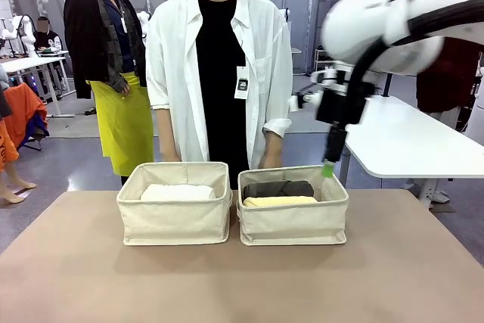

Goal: Divide the towels into two baskets.
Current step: Pick up one hotel-folded towel from the bottom of the table and place it in the Fabric basket indicated by the person.

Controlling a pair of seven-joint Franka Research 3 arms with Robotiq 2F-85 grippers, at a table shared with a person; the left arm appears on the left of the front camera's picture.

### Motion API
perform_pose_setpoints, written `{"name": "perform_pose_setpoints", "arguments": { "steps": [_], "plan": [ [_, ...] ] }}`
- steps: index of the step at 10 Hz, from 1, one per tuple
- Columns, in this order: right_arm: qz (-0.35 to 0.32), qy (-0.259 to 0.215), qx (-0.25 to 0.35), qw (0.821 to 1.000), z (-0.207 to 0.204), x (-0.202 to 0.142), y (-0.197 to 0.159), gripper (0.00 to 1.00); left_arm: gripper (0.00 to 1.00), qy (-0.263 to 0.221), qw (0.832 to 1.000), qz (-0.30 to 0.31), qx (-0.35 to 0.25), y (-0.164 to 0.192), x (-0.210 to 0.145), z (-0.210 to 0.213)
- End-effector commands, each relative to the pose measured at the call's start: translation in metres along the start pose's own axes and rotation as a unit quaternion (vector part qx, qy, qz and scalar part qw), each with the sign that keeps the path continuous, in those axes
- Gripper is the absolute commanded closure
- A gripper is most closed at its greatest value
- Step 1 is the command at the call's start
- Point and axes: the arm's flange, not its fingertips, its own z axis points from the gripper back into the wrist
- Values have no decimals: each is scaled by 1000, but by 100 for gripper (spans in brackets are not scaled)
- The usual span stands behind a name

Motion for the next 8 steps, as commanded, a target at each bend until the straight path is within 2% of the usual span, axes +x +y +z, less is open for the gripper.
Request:
{"name": "perform_pose_setpoints", "arguments": {
  "steps": [1, 2, 4, 6, 8],
  "plan": [
    [-69, -107, 51, 990, -10, -74, 8, 0, 0, -4, 1000, 1, -1, -6, -1, 1],
    [-112, -163, 90, 976, -14, -108, 3, 0, 0, -4, 1000, 1, -1, -6, -1, 1],
    [-192, -269, 164, 929, -27, -187, -22, 0, 0, -4, 1000, 1, -1, -6, -1, 1],
    [-254, -327, 233, 880, -36, -268, -43, 0, 0, -4, 1000, 1, -1, -6, -1, 1],
    [-293, -366, 272, 840, -40, -342, -49, 0, 0, -4, 1000, 1, -1, -6, -1, 1]
  ]
}}
